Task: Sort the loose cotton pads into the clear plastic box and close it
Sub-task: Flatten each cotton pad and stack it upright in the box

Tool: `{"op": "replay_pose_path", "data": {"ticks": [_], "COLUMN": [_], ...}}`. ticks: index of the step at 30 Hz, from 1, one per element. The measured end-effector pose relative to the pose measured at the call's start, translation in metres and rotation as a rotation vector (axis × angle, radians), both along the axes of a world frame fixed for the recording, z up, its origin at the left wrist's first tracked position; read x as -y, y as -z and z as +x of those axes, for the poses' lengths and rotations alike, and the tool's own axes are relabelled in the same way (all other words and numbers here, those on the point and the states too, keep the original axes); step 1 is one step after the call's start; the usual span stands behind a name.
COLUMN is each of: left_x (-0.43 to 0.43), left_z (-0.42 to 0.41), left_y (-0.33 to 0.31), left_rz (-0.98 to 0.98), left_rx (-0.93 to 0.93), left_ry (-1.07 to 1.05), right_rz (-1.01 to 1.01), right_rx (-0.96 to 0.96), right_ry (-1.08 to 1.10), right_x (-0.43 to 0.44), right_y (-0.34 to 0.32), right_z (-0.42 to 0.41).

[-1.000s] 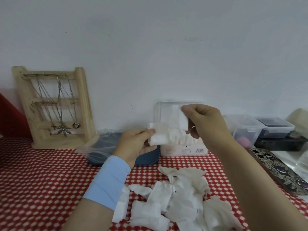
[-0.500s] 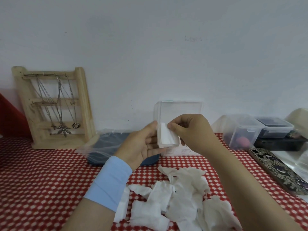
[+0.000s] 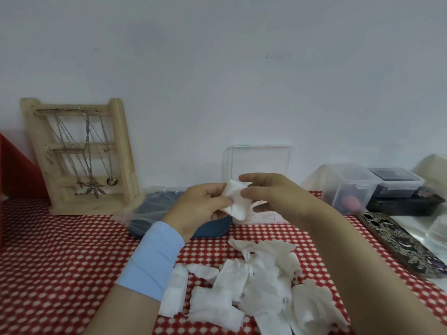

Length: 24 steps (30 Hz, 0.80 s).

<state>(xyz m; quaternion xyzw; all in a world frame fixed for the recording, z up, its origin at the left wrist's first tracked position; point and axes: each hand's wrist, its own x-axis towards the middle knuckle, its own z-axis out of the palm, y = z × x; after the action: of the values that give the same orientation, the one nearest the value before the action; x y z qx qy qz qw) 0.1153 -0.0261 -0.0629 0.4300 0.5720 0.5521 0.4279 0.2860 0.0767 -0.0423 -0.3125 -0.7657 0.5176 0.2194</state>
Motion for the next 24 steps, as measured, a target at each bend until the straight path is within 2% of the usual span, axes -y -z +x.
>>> {"op": "replay_pose_path", "data": {"ticks": [4, 7, 10, 14, 21, 24], "left_x": [-0.005, -0.024, -0.049, -0.074, -0.086, -0.085], "left_z": [0.003, -0.001, -0.007, -0.003, 0.000, -0.003], "left_y": [-0.012, -0.021, -0.019, -0.006, 0.007, 0.005], "left_rz": [-0.013, -0.023, -0.076, -0.167, -0.222, -0.226], "left_rx": [-0.164, -0.317, -0.592, -0.851, -1.004, -1.010], "left_ry": [-0.007, -0.101, -0.138, -0.021, 0.032, 0.036], "right_rz": [-0.034, -0.001, 0.083, 0.128, 0.347, 0.478], "right_rx": [0.020, 0.056, 0.101, 0.227, 0.485, 0.641], "right_ry": [-0.124, 0.028, 0.193, 0.174, 0.176, 0.184], "right_x": [-0.008, -0.029, -0.046, -0.057, -0.065, -0.063], "right_y": [-0.013, -0.023, -0.025, -0.018, -0.014, -0.015], "right_z": [0.000, 0.000, -0.001, -0.005, -0.008, -0.014]}}
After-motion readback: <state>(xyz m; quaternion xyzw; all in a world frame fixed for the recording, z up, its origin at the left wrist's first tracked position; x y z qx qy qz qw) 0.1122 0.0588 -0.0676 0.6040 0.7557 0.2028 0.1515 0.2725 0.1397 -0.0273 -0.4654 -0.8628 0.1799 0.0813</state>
